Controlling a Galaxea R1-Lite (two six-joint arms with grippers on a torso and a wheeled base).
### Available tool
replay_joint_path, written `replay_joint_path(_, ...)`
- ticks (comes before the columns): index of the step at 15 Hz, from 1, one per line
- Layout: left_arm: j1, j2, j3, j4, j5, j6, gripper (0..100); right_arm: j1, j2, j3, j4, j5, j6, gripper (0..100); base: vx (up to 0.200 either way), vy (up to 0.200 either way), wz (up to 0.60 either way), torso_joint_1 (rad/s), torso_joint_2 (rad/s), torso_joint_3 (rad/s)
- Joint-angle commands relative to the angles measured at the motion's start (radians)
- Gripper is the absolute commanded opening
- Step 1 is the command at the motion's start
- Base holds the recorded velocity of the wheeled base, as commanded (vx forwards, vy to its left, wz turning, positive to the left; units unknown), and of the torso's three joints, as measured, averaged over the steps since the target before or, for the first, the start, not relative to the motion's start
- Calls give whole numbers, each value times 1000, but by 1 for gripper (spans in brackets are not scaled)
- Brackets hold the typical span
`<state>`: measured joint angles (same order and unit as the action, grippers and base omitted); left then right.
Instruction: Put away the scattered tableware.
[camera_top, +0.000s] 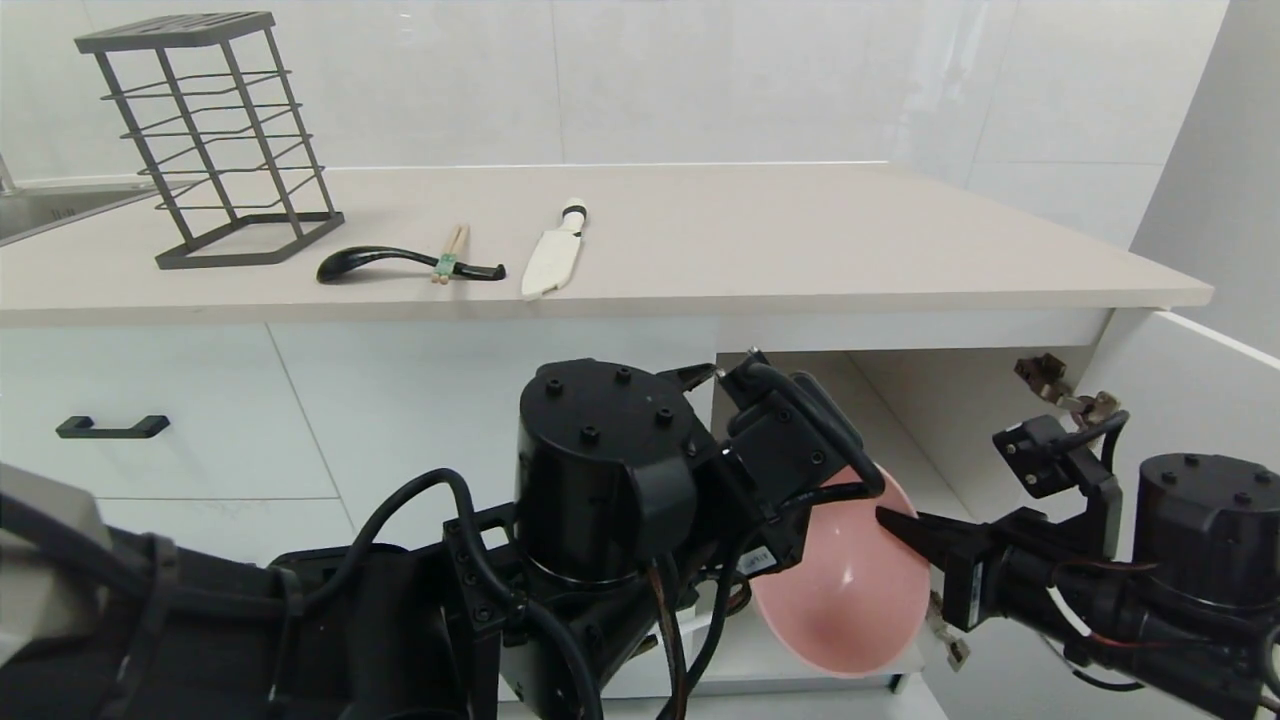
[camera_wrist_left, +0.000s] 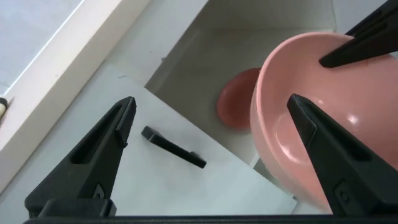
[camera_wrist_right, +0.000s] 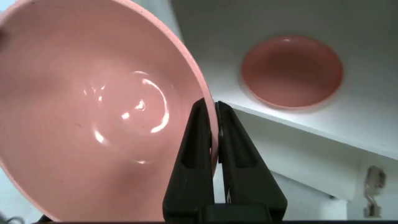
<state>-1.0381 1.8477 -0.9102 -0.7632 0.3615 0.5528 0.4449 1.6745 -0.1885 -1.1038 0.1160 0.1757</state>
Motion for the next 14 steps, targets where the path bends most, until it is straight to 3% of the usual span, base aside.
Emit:
replay_joint_path(1,-11,-36,4,1,-1,-11,100,-77,146,-3,-79,5,-2,0,0,0,0,0,0,0)
replay_joint_path(2,-22,-50,5,4,1,-25,100,-100,192,-8,-119,7,-4,0,0,0,0,0,0,0)
replay_joint_path(4,-13,-113,36,7,2,-86,100,-161,315,-48,-194,7,-4,0,0,0,0,0,0,0)
replay_joint_path(5,13,-154,60,10,4,-114,100,-189,366,-78,-206,8,-4,0,0,0,0,0,0,0)
replay_joint_path(8,155,-254,134,19,-32,-149,100,-232,465,-177,-206,48,-4,0,0,0,0,0,0,0)
replay_joint_path(10,282,-288,142,39,-233,-220,100,-233,525,-250,-206,51,-9,0,0,0,0,0,0,0)
replay_joint_path(11,332,-297,148,41,-306,-234,100,-233,544,-290,-203,50,-9,0,0,0,0,0,0,0)
replay_joint_path(12,397,-314,175,41,-412,-271,100,-233,577,-356,-197,48,-9,0,0,0,0,0,0,0)
replay_joint_path(13,461,-340,251,39,-521,-323,100,-233,619,-420,-195,47,-9,0,0,0,0,0,0,0)
replay_joint_path(14,507,-364,332,28,-567,-341,100,-236,646,-466,-171,45,-9,0,0,0,0,0,0,0)
